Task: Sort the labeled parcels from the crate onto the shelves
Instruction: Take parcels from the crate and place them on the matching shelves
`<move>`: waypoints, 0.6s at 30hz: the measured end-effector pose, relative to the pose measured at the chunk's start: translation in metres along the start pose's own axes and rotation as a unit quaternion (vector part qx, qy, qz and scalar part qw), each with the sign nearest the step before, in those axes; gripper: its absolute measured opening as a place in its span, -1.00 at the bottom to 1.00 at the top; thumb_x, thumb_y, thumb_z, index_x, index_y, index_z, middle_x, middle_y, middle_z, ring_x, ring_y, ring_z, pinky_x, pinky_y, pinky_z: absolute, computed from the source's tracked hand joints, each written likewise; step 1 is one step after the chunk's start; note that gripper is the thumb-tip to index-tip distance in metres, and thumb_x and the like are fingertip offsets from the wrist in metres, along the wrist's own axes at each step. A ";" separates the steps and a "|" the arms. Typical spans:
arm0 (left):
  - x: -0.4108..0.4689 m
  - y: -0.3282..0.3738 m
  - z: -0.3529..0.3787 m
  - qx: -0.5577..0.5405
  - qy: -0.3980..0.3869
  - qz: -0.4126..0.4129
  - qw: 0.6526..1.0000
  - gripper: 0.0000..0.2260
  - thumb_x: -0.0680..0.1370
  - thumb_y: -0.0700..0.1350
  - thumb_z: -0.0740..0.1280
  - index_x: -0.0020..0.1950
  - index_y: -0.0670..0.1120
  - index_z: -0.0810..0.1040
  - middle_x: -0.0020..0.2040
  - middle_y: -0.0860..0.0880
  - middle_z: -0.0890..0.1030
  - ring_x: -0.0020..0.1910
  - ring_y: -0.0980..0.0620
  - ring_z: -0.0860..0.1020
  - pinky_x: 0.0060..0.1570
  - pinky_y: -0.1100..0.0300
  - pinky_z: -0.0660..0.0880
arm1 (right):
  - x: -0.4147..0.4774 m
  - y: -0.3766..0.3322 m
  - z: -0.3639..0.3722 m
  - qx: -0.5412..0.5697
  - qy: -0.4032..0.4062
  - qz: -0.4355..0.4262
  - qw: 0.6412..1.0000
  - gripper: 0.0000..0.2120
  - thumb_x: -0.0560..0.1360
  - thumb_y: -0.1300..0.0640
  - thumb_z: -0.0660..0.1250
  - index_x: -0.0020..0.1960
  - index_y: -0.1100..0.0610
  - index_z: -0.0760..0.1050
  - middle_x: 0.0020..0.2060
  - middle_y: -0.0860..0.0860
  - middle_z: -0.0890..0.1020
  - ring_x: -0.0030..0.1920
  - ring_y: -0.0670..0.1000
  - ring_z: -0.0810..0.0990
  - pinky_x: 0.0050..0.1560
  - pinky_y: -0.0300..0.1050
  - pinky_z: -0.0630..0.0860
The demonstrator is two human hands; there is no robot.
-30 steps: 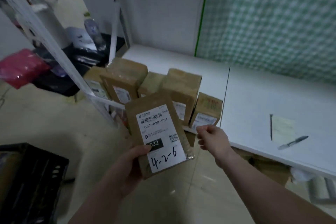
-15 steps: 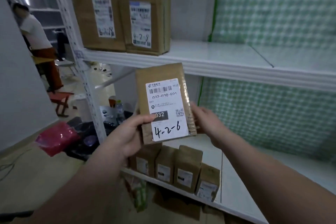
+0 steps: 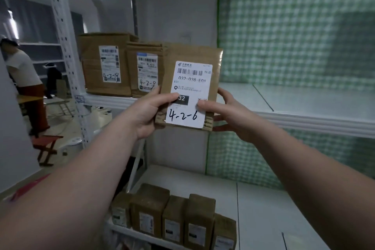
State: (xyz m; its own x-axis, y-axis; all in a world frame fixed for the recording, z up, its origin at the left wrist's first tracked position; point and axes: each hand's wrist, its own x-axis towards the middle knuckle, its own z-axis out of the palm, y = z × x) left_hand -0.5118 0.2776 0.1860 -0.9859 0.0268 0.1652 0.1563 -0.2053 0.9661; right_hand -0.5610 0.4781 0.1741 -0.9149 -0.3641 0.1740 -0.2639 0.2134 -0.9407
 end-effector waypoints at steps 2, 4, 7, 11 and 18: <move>0.019 0.007 0.005 0.035 0.026 0.024 0.999 -0.66 0.51 -0.23 0.34 0.28 -0.05 0.50 0.03 -0.08 0.69 -0.07 -0.04 0.66 -0.08 0.05 0.60 | 0.014 -0.007 -0.008 0.011 0.028 -0.006 1.000 0.01 0.25 -0.14 0.58 0.53 -0.17 0.06 0.16 -0.07 0.65 0.08 0.00 0.65 0.13 0.08 0.55; 0.038 0.016 0.010 0.071 0.069 0.040 0.994 -0.74 0.53 -0.23 0.33 0.19 -0.03 0.52 -0.03 -0.07 0.69 -0.04 -0.05 0.63 0.07 0.03 0.51 | 0.031 -0.012 -0.018 0.025 0.052 -0.012 0.998 0.14 0.15 -0.18 0.59 0.54 -0.19 -0.01 0.23 -0.06 0.60 0.14 0.00 0.63 0.06 0.04 0.53; 0.068 0.024 0.012 0.126 0.136 0.072 0.980 -0.71 0.51 -0.24 0.37 0.20 -0.03 0.49 -0.03 -0.07 0.65 -0.04 -0.01 0.61 0.15 -0.01 0.51 | 0.059 -0.019 -0.036 0.048 0.073 -0.023 0.996 0.10 0.26 -0.08 0.60 0.56 -0.17 -0.06 0.23 -0.03 0.59 0.15 0.00 0.60 0.04 0.01 0.52; 0.103 0.016 0.001 0.244 0.213 0.118 0.939 -0.78 0.49 -0.20 0.40 0.13 -0.07 0.60 -0.02 0.01 0.61 0.07 -0.02 0.57 0.22 -0.02 0.49 | 0.092 -0.020 -0.051 0.056 0.088 -0.042 0.994 0.01 0.37 0.09 0.56 0.57 -0.11 -0.05 0.26 -0.02 0.55 0.05 -0.11 0.58 -0.21 -0.18 0.47; 0.119 -0.009 -0.033 0.391 0.243 0.155 0.874 -0.79 0.52 -0.22 0.34 0.12 -0.09 0.63 -0.01 0.04 0.58 0.03 0.06 0.52 0.09 0.19 0.41 | 0.137 0.003 -0.046 0.030 0.066 -0.032 0.997 0.09 0.31 0.14 0.60 0.57 -0.13 -0.08 0.29 0.01 0.54 0.16 0.02 0.59 -0.18 -0.16 0.49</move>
State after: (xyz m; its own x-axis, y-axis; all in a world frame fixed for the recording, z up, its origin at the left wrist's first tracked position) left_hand -0.6323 0.2500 0.1900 -0.7682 -0.3695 0.5229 0.2255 0.6082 0.7611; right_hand -0.7013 0.4701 0.2084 -0.9300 -0.2522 0.2674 -0.3079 0.1371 -0.9415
